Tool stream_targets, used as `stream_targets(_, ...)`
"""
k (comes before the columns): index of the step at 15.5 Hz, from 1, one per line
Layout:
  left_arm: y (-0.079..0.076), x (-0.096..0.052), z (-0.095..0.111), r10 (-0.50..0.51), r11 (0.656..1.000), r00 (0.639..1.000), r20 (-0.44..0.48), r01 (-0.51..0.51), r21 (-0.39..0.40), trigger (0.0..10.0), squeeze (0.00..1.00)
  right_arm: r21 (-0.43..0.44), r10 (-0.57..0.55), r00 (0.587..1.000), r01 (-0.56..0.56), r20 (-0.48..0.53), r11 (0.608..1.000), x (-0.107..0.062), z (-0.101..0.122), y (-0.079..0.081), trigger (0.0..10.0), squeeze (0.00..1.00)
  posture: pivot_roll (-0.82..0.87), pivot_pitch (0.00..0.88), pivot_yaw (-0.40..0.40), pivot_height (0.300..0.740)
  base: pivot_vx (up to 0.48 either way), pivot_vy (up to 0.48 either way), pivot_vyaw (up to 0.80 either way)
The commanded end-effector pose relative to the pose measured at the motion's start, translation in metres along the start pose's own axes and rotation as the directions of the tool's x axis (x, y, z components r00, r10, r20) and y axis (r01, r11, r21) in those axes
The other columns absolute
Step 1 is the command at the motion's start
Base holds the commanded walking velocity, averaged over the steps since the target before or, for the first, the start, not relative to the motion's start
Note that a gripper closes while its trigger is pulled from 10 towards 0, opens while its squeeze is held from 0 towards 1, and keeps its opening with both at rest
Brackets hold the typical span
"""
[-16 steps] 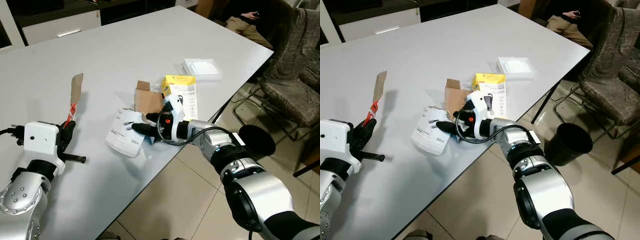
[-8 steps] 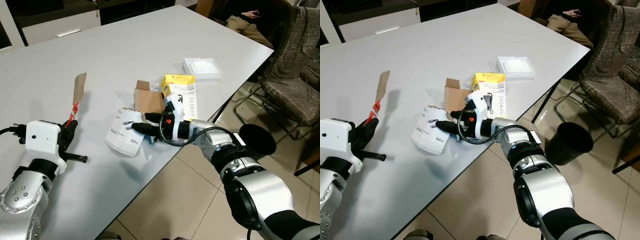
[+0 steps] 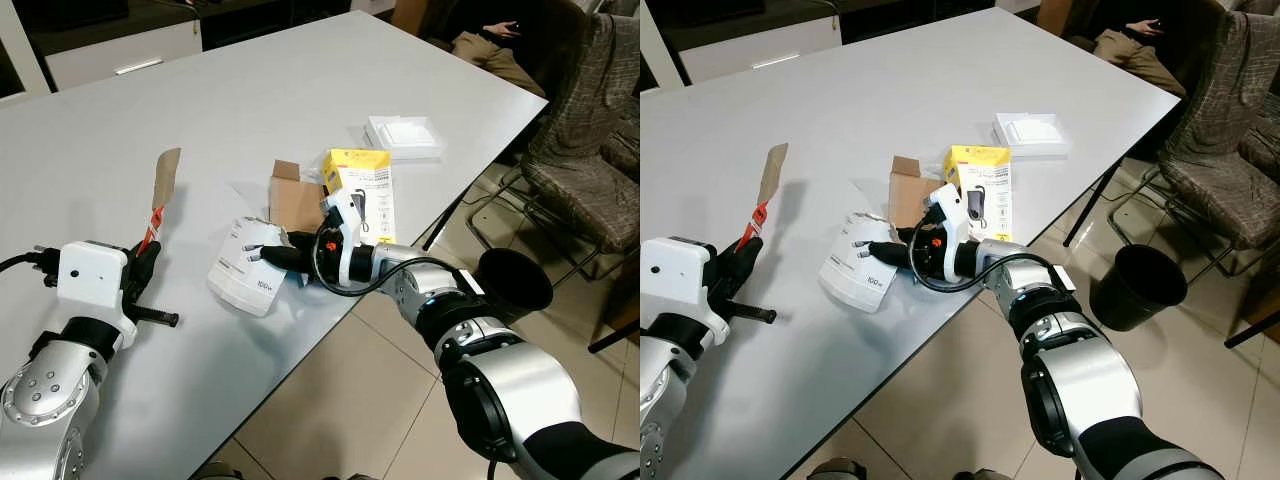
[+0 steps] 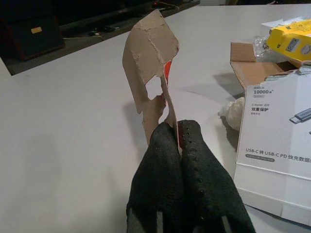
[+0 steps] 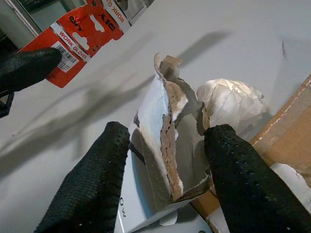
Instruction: Picking trash to rubbish bin
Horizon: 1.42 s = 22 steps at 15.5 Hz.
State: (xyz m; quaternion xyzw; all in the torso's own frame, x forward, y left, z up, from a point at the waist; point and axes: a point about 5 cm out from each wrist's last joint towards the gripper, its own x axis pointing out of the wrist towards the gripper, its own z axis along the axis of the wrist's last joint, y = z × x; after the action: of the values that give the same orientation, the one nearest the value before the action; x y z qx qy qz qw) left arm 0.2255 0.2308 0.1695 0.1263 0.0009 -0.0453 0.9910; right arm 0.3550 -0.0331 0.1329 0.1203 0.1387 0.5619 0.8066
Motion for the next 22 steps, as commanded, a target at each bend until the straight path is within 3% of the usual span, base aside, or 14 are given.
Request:
stream_targets(1, -0.004, 0.0, 0.002, -0.029, 1.0, 1.0, 0.004, 0.029, 0.008, 0.0, 0.0, -0.002, -0.002, 1.0, 0.002, -0.005, 1.0, -0.006, -0.004, -0.003, 0.0, 0.0, 0.18, 0.107, -0.147, 0.74, 0.0, 0.0, 0.0)
stream_targets(12, -0.007, 0.002, 0.002, -0.053, 0.998, 0.999, 0.003, 0.053, 0.017, 0.0, 0.0, 0.007, 0.011, 1.0, -0.011, 0.011, 1.0, -0.008, -0.002, -0.003, 0.0, 0.0, 0.19, 0.094, -0.142, 0.74, 0.0, 0.0, 0.0)
stream_targets(15, -0.005, 0.003, 0.002, -0.044, 0.999, 0.999, 0.004, 0.044, 0.018, 0.0, 0.0, 0.021, 0.068, 0.989, -0.072, 0.133, 0.997, -0.002, 0.021, 0.002, 0.0, 0.0, 0.18, 0.088, -0.138, 0.74, 0.0, 0.0, 0.0)
stream_targets(18, 0.002, 0.006, 0.006, 0.02, 1.0, 1.0, 0.024, -0.02, 0.002, 0.0, 0.0, -0.044, 0.095, 0.949, -0.086, 0.301, 0.995, -0.004, 0.058, 0.004, 0.0, 0.0, 0.19, 0.071, -0.148, 0.74, 0.0, 0.0, 0.0)
stream_targets(19, 0.003, 0.008, 0.014, 0.065, 0.996, 0.996, 0.059, -0.06, -0.072, 0.0, 0.0, -0.111, 0.108, 0.894, -0.066, 0.434, 0.992, -0.02, 0.083, 0.004, 0.0, 0.0, 0.19, 0.063, -0.154, 0.74, 0.0, 0.0, 0.0)
stream_targets(20, -0.006, 0.009, 0.019, 0.071, 0.987, 0.994, 0.084, -0.058, -0.15, 0.0, 0.0, -0.192, 0.109, 0.864, -0.015, 0.492, 0.981, -0.037, 0.094, 0.011, 0.0, 0.0, 0.18, 0.06, -0.152, 0.74, 0.0, 0.0, 0.0)
stream_targets(22, -0.016, 0.012, 0.022, 0.088, 0.972, 0.992, 0.09, -0.065, -0.225, 0.0, 0.0, -0.235, 0.073, 0.84, 0.066, 0.538, 0.97, -0.053, 0.096, 0.023, 0.0, 0.0, 0.17, 0.058, -0.145, 0.74, 0.0, 0.0, 0.0)
